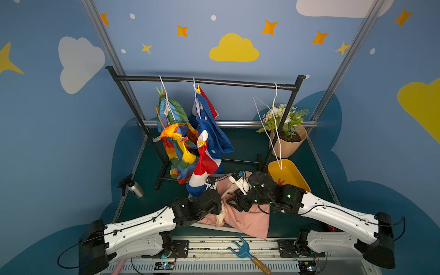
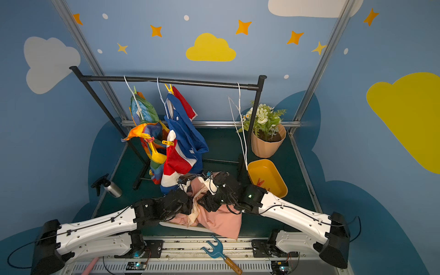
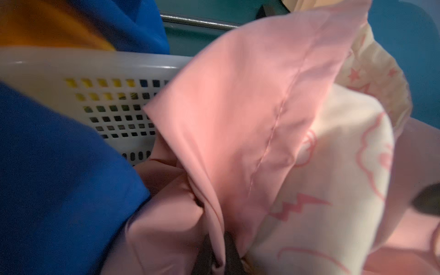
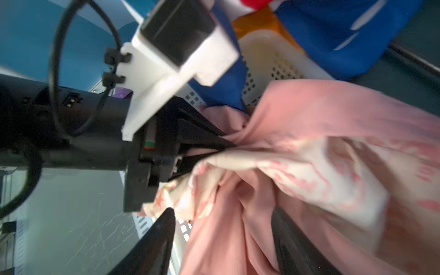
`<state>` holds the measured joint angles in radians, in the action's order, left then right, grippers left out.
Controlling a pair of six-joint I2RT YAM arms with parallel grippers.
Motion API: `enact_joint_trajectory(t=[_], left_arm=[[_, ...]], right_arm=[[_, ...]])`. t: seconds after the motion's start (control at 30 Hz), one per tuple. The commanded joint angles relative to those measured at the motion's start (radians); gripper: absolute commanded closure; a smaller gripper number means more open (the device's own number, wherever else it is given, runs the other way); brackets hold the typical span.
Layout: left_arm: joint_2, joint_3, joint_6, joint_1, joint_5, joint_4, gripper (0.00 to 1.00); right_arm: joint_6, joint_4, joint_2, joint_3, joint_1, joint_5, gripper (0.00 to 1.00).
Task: Remove the clothespins securing jackets to the hanger
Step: Place the jacket in the basket.
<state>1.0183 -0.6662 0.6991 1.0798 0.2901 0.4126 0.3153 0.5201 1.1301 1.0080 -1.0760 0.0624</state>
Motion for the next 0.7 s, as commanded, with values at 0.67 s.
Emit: enact_joint_trajectory(t=[0.67], left_arm=[[0.071,-0.010,0.142,-0.057,0.170,0.259,0.90]], right_arm=[[0.337,0.312,-0.268,-0.198,0.077,0.156,0.50]])
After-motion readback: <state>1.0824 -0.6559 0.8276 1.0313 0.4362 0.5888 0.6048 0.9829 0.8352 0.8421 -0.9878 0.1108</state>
